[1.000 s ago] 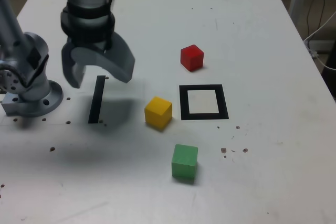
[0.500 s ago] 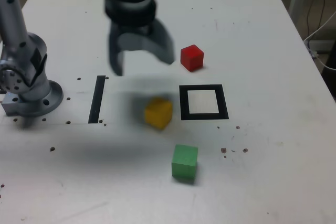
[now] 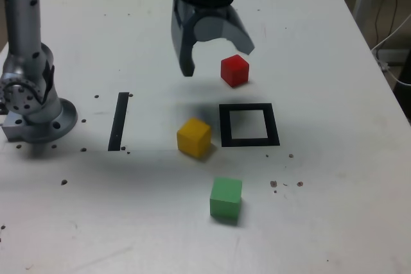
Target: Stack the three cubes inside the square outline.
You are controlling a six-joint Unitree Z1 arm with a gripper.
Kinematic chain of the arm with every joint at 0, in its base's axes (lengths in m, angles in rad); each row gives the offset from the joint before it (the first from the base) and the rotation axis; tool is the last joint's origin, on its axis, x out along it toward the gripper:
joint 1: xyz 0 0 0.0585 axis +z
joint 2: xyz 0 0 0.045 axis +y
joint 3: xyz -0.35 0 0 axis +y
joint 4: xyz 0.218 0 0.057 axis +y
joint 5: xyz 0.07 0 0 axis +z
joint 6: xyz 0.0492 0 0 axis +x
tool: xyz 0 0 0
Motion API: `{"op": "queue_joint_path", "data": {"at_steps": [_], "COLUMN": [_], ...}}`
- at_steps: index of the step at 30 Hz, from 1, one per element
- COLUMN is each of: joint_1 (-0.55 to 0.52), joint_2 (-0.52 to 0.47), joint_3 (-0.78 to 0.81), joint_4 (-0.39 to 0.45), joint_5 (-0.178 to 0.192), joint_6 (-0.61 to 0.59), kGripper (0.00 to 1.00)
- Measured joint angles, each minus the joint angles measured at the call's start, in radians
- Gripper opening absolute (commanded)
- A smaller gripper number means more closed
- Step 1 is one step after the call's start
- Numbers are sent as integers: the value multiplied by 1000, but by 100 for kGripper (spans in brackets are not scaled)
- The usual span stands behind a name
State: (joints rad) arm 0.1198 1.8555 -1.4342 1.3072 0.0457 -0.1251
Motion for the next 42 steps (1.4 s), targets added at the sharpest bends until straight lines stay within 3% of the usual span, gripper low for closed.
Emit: {"op": "queue_joint_path", "data": {"at_steps": [12,25,33,42], "joint_1": [122,173,204,207], "joint_2": [169,314,349,364], "joint_3": [-140,-256,-275,-284], "joint_4": [53,107,141,131], "joint_5": [-26,-62,-110,-128], "joint_6": [45,112,128,151], "kGripper": [99,93,77,40]}}
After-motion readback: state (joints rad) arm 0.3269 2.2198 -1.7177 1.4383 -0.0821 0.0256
